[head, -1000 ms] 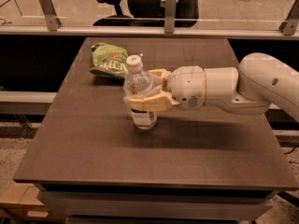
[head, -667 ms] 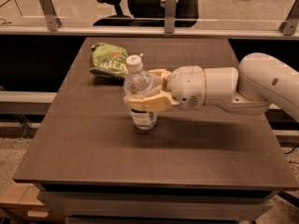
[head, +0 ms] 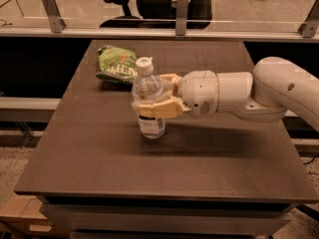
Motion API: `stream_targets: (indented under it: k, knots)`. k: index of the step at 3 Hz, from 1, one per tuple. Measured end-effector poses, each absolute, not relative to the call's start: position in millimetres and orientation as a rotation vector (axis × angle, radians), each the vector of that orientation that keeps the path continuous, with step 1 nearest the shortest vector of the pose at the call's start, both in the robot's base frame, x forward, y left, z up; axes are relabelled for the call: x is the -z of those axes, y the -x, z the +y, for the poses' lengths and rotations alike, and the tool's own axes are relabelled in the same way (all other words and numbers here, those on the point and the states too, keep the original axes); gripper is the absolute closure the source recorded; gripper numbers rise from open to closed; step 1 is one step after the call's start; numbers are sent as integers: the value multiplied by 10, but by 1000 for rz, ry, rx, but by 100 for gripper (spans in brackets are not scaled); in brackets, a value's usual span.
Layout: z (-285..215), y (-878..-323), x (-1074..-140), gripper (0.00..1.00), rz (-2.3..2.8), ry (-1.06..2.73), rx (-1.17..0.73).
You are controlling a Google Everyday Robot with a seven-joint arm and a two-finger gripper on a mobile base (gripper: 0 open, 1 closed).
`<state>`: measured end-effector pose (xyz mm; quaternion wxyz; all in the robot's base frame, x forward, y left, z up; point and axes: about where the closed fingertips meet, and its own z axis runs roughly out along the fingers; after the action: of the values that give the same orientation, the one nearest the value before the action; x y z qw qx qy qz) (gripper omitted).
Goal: Place blue plastic bottle upright
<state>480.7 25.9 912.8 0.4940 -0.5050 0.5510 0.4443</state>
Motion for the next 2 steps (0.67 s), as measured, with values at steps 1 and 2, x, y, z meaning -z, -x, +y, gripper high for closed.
stream_targets:
  k: [1,2]
  knots:
    - [260,-4806,-9128,59,1336,1225,-1077]
    - [283,-4797,-9136,36,1333,1229,-1079]
